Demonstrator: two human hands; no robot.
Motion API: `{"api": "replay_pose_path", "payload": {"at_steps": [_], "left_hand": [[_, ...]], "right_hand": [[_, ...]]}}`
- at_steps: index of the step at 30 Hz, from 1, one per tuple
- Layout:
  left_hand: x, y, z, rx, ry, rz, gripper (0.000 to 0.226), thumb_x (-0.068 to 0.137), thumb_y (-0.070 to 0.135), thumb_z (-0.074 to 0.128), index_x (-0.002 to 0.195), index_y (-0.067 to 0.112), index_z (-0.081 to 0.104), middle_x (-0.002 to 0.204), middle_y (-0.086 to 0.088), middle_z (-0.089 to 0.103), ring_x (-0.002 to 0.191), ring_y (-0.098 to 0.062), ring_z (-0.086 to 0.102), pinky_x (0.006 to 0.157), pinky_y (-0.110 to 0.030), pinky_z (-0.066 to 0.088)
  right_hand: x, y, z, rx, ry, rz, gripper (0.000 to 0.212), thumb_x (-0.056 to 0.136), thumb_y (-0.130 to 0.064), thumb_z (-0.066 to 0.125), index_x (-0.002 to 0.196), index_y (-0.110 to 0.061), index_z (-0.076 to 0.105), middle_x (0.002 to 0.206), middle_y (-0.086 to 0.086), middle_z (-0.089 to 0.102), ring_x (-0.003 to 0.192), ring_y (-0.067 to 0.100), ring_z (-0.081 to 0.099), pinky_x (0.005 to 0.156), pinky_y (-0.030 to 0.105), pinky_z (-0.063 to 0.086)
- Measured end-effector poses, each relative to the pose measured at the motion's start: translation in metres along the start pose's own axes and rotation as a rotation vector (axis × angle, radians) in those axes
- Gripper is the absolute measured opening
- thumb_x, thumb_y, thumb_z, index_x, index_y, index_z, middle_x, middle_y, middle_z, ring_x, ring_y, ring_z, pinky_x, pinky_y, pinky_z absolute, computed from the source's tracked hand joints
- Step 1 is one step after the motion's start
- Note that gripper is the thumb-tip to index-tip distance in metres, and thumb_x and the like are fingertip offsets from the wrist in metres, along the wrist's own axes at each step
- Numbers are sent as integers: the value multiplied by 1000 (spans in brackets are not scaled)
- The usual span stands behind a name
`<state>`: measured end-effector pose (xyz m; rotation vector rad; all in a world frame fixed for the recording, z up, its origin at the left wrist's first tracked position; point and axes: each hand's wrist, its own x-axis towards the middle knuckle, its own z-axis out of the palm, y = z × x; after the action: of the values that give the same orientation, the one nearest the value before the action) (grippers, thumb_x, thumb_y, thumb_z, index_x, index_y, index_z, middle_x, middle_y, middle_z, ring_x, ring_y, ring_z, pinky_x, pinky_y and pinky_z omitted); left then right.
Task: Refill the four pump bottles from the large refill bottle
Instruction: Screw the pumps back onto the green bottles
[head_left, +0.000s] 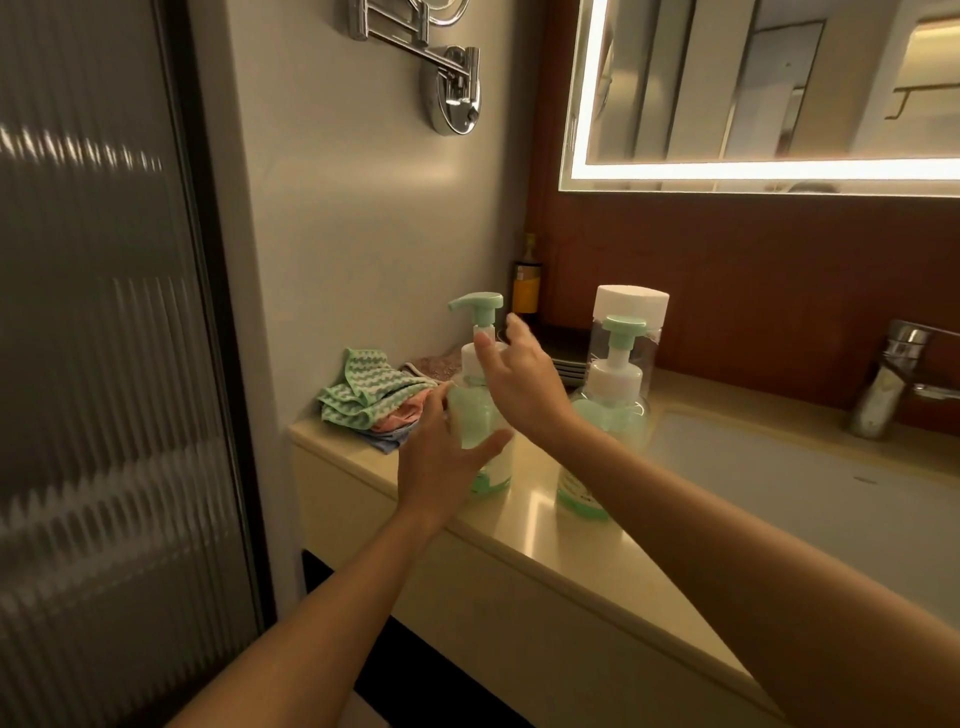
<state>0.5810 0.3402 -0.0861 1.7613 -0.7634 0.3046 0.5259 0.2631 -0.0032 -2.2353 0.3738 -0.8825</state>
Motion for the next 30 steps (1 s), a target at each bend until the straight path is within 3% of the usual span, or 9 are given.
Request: {"api": "replay_pose_path", "payload": {"at_steps": [2, 6, 11, 13, 16, 21, 24, 26, 30], "left_hand": [[0, -1, 1, -1, -1, -1, 78, 66, 49, 76, 130, 19, 42, 120, 3, 57, 108, -16, 56, 85, -34, 50], [1, -1, 1, -3, 8, 10, 78, 66, 48, 76, 128, 18, 42, 120, 2, 57, 107, -16, 56, 84, -33, 50], [-1, 0, 0, -13, -13, -10, 79, 67, 50, 75, 130, 19, 40, 122, 3, 56, 108, -15, 54, 84, -30, 47], [-1, 1, 0, -12, -14, -14, 79, 67, 50, 75, 131, 19, 40, 122, 3, 56, 109, -15, 55, 85, -30, 47], [-1, 1, -1, -17, 0, -3, 76, 67, 46, 76, 129, 19, 41, 119, 3, 57, 107, -15, 56, 83, -29, 48], [-1, 0, 0, -9, 19, 22, 75, 65, 44, 78, 126, 17, 44, 115, 2, 59, 103, -15, 57, 81, -31, 49], [0, -1, 1, 0, 25, 21, 77, 65, 47, 77, 127, 18, 43, 116, 3, 59, 103, -14, 56, 81, -31, 48], [0, -1, 1, -1, 10, 10, 78, 65, 49, 76, 128, 19, 42, 118, 4, 58, 106, -14, 56, 84, -32, 49], [-1, 1, 0, -15, 2, 0, 77, 66, 47, 76, 129, 19, 42, 118, 5, 58, 105, -13, 56, 80, -25, 46]], "right_hand": [[-1, 6, 1, -32, -22, -41, 45, 98, -38, 35, 133, -12, 42, 128, 8, 55, 114, 22, 54, 86, 30, 44], [-7, 12, 1, -141, 162, -105, 38, 93, -41, 46, 117, -12, 53, 107, 4, 64, 94, 17, 61, 77, 29, 51], [3, 6, -1, -137, 192, -88, 38, 84, -43, 62, 99, -14, 43, 92, 0, 54, 81, 14, 55, 58, 19, 42], [7, 3, 0, 2, 100, -29, 42, 86, -36, 62, 112, -15, 39, 101, -4, 48, 90, 13, 53, 64, 17, 42], [8, 3, 8, 84, -48, -17, 47, 94, -31, 49, 134, -13, 32, 119, 1, 47, 106, 16, 50, 82, 26, 41], [-1, 11, 9, -179, 87, -124, 44, 98, -41, 31, 125, -10, 48, 117, 6, 58, 101, 17, 56, 77, 27, 44], [-2, 14, 2, -271, 194, -155, 38, 97, -42, 36, 111, -10, 51, 103, 5, 62, 86, 15, 57, 66, 25, 44], [4, 11, 2, -163, 167, -68, 34, 93, -42, 47, 110, -12, 43, 99, 1, 56, 85, 15, 55, 62, 23, 43], [14, 4, 11, 146, -34, 20, 49, 94, -32, 47, 136, -13, 29, 127, 1, 43, 111, 17, 48, 86, 29, 40]]}}
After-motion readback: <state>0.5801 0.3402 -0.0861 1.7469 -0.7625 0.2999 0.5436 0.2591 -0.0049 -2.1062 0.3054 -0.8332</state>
